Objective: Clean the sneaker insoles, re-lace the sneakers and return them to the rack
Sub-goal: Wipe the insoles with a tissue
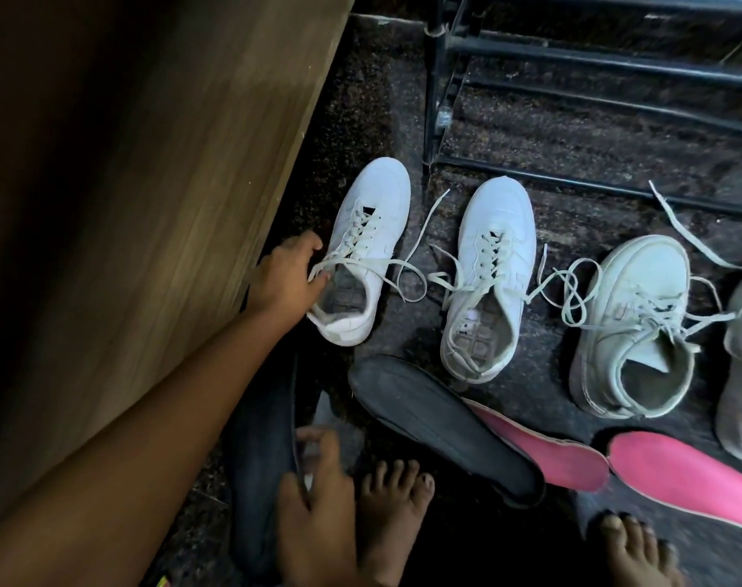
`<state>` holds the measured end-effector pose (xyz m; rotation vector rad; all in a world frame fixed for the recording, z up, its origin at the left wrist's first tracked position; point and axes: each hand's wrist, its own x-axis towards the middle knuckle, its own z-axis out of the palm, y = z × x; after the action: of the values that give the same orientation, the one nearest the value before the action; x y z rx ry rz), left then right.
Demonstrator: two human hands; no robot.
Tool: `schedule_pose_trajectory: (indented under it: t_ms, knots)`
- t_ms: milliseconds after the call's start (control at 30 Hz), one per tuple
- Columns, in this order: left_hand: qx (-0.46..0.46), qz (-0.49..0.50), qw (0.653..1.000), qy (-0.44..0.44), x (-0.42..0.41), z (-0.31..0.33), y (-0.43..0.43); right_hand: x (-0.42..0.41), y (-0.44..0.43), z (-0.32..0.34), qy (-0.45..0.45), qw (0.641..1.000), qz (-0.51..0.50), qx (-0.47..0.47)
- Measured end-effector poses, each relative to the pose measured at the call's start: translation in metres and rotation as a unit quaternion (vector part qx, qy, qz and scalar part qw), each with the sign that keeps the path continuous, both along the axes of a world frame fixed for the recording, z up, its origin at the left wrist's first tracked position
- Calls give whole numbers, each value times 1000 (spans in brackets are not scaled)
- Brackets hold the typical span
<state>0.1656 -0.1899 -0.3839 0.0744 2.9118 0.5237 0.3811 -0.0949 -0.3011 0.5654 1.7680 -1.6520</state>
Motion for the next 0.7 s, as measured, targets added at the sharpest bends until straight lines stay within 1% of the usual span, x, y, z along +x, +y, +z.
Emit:
schedule_pose_trajectory:
  t_ms: [67, 100, 133, 200, 267, 333, 400, 467, 500, 567, 633, 700]
  knots:
    - [-55, -67, 992, 96, 19, 9, 5, -8, 18, -24, 0, 995, 95, 32]
    - [-67, -114, 983, 130, 34, 12, 12, -11, 29, -38, -6, 987, 147, 64]
    - [-69, -154, 976, 139, 51, 12, 19, -13, 41, -54, -12, 979, 180, 98]
    - [-69, -191, 975, 95, 80, 7, 32, -11, 58, -79, -20, 967, 211, 141]
    - [-95, -211, 971, 65, 96, -9, 37, -5, 67, -92, -5, 957, 236, 167]
    - [-140, -211, 967, 29, 104, -18, 43, 1, 72, -101, 25, 947, 251, 198]
    - [-194, -163, 964, -78, 111, -22, 49, 2, 75, -106, 55, 931, 258, 252]
    - [-228, -94, 959, -143, 117, -31, 48, 1, 75, -109, 82, 907, 272, 311]
    - [-216, -57, 961, -162, 118, -35, 47, 2, 75, -110, 87, 897, 275, 333]
    - [-165, 15, 972, -164, 116, -41, 45, 4, 73, -111, 99, 887, 271, 359]
    - [-97, 58, 980, -163, 113, -42, 46, 5, 72, -113, 130, 880, 262, 374]
    - [-27, 103, 978, -177, 110, -43, 47, 3, 75, -109, 141, 872, 276, 379]
